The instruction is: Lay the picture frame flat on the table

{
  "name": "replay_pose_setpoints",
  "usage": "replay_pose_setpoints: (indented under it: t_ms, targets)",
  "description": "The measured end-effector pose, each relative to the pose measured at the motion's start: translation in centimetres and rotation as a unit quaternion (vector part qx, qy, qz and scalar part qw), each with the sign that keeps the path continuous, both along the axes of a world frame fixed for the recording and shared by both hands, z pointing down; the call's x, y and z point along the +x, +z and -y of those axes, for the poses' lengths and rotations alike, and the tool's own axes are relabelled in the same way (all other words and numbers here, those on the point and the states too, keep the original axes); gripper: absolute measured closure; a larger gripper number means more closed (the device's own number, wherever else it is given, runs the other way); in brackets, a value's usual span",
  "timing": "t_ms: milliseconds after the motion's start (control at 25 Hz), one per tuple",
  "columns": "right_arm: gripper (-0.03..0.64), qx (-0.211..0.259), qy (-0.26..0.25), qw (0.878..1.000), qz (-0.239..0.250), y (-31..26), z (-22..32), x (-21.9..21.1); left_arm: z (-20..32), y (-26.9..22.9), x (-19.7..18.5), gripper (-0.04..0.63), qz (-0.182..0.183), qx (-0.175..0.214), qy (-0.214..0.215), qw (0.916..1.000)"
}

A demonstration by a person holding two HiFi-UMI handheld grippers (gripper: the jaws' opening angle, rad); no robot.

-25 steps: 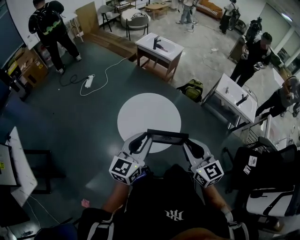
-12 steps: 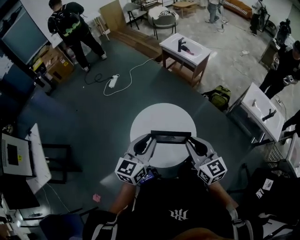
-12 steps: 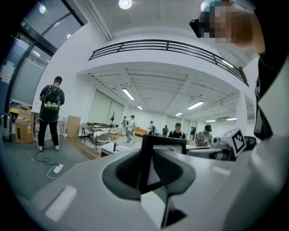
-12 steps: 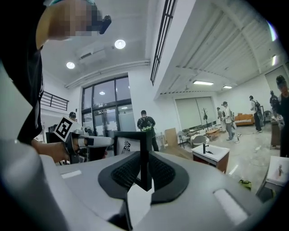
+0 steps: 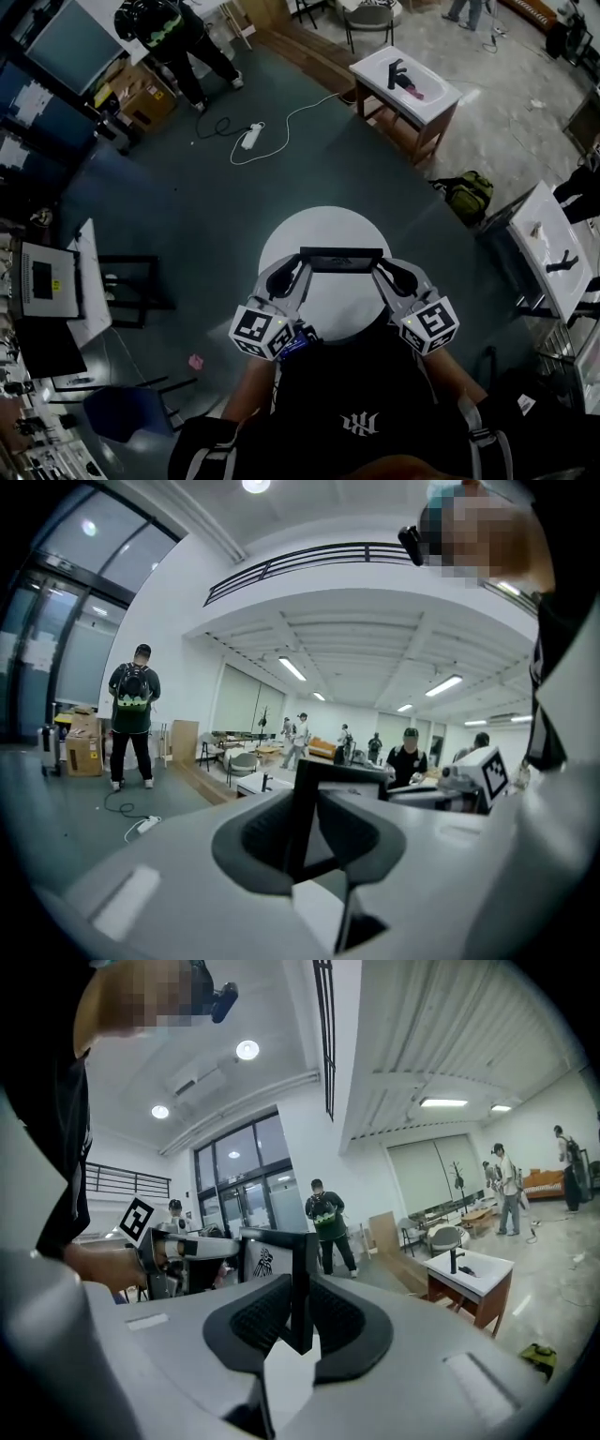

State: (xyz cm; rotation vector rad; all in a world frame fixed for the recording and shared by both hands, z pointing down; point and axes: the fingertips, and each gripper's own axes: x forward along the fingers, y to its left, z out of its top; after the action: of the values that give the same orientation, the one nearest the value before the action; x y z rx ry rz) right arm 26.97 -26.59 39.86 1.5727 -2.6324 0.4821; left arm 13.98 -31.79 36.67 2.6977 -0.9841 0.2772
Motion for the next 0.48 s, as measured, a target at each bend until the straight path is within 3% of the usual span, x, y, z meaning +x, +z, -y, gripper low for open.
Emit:
replay_pose_setpoints:
  t_ms: [320, 480]
  targets:
    - [0.566, -0.041, -0.066, 0.996, 0.036, 4.6, 4.4, 2.1, 2.4, 4.0, 1.6, 0.517, 0.043, -0.04, -0.055, 0.9967]
    - [0.568, -0.076, -0.076, 0.993, 0.039, 9.4, 5.7, 1.5, 3.2, 8.8, 0.8, 0.517, 0.056, -0.07, -0.069, 0.9936]
